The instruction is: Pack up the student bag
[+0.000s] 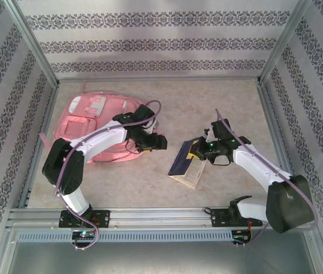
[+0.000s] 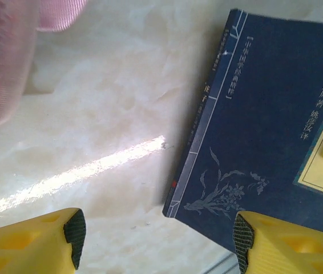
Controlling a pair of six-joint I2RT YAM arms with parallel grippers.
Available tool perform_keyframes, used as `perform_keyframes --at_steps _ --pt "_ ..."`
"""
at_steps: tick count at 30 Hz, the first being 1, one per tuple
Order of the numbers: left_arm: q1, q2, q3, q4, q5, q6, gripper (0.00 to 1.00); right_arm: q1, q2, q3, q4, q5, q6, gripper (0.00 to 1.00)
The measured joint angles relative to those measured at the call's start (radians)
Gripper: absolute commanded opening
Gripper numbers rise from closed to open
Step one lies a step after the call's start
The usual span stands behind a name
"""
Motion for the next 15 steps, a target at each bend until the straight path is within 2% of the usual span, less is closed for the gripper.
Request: perform_keyframes --at_steps 9,15 --pt "0.111 -0.106 -0.055 0.071 0.153 -0.168 0.74 -0.013 -0.054 0.189 0.008 -0.090 0.145 0.01" --pt "0.115 -0.127 -0.127 0.321 0.279 -0.363 0.74 -0.012 -0.051 0.289 0.078 -0.137 0.255 0.01"
